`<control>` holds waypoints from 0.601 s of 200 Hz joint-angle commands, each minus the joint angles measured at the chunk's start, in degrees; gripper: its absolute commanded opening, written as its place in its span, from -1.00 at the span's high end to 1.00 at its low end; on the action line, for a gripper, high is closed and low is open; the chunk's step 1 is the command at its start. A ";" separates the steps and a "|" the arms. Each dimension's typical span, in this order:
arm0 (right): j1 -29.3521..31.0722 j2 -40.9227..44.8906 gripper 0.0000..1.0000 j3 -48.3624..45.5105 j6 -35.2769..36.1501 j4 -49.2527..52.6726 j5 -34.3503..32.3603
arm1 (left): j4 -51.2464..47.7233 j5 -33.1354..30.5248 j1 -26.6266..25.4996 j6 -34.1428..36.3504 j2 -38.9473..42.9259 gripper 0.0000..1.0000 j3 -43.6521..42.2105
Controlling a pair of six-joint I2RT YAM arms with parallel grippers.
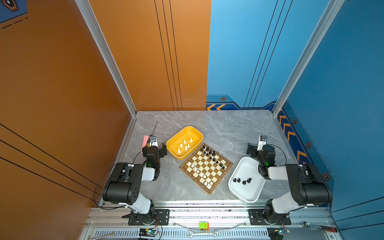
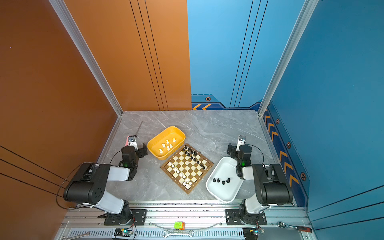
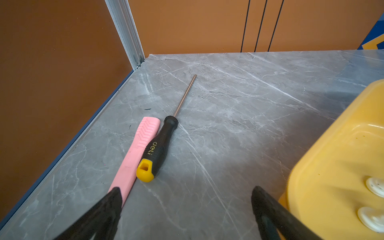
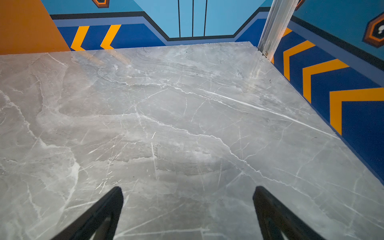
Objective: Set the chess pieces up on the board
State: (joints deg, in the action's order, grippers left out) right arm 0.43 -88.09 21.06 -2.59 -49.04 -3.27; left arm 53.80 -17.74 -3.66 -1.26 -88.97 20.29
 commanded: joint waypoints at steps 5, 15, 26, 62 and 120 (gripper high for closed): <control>0.28 0.29 -1.00 1.09 -0.66 0.08 -0.89 | 0.08 0.55 -0.11 0.87 -0.56 -0.95 0.90; 0.28 0.29 -0.99 1.09 -0.65 -0.01 -0.93 | -0.01 0.58 -0.10 0.84 -0.54 -0.95 0.93; 0.28 0.29 -1.00 1.09 -0.66 0.00 -0.88 | -0.33 1.88 -0.12 1.28 -0.55 -0.95 1.11; 0.27 0.26 -0.99 1.09 -0.67 0.05 -0.79 | -1.32 5.12 0.67 1.52 -0.50 -0.95 1.51; 0.28 0.26 -0.99 1.09 -0.66 0.10 -0.84 | -1.33 5.41 0.85 1.43 -0.46 -0.95 1.51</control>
State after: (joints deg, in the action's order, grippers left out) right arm 0.43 -88.09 21.06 -2.59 -49.04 -3.27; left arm 53.19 -13.80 -3.29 -0.82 -88.97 20.73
